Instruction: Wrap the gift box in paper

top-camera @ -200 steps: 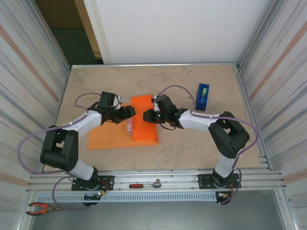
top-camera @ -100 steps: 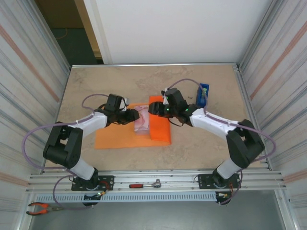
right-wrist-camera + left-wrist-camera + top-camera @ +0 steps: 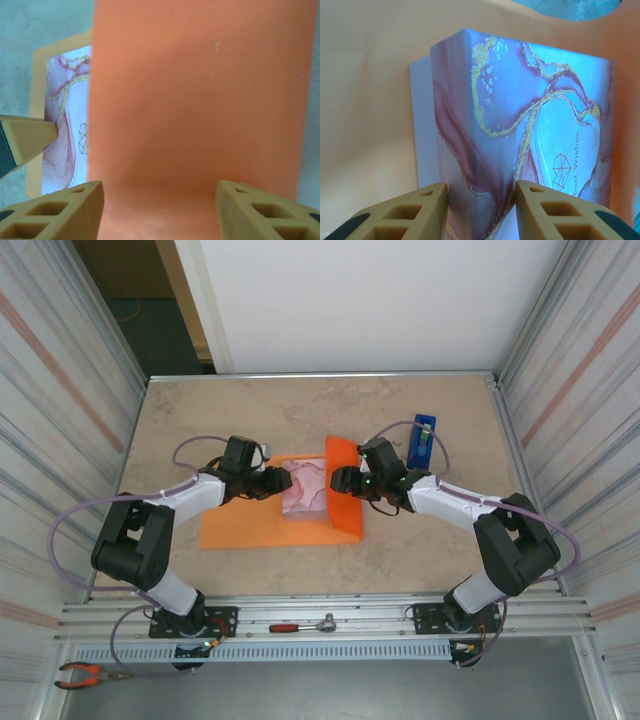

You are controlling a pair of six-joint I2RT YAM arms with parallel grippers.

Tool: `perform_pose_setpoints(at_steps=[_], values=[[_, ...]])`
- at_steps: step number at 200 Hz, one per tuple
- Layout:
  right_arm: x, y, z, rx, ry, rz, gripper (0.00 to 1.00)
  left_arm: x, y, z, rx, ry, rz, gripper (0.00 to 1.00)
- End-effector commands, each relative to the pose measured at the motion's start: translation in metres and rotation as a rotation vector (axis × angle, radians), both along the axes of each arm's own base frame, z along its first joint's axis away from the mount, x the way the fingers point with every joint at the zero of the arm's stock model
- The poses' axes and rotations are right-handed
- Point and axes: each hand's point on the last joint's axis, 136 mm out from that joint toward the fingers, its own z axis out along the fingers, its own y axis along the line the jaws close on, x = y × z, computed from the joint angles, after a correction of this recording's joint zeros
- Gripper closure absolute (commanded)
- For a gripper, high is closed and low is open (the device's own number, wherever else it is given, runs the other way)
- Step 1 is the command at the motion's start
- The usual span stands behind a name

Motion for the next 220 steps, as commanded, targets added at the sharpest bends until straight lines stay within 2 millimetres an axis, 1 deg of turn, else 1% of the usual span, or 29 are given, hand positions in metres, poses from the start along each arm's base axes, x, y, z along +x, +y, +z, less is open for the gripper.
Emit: perform_pose_setpoints(at_steps=[1,17,44,57,105,137,165,179,206,220], values=[[0.004,-0.002,0.011,0.001,-0.046,-0.007,0.37,-0.010,0.000,-0.008,0.021,0.039,-0.018,0.61],[0.003,-0.003,0.017,0.007,-0.055,-0.008,0.34,-0.009,0.000,-0.007,0.020,0.035,-0.019,0.61],[0.000,-0.002,0.027,0.010,-0.072,-0.005,0.22,-0.009,-0.001,-0.005,0.018,0.033,-0.022,0.60],[-0.003,-0.002,0.027,-0.007,-0.072,-0.003,0.19,-0.010,-0.001,-0.005,0.019,0.035,-0.024,0.60],[-0.009,0.006,0.023,-0.055,-0.056,0.018,0.16,-0.010,-0.001,-0.003,0.017,0.029,-0.030,0.60],[-0.012,0.006,0.023,-0.101,-0.055,0.023,0.15,-0.010,-0.002,-0.002,0.015,0.031,-0.032,0.59],[-0.017,0.002,0.024,-0.143,-0.046,0.019,0.16,-0.009,-0.002,0.000,0.013,0.025,-0.033,0.59],[-0.021,-0.001,0.023,-0.171,-0.039,0.020,0.18,-0.009,-0.003,0.001,0.011,0.026,-0.033,0.58],[-0.030,-0.007,0.020,-0.214,-0.022,0.022,0.25,-0.009,-0.003,0.002,0.007,0.027,-0.036,0.58],[-0.034,-0.008,0.018,-0.221,-0.014,0.027,0.34,-0.009,-0.003,0.001,0.007,0.029,-0.035,0.58]])
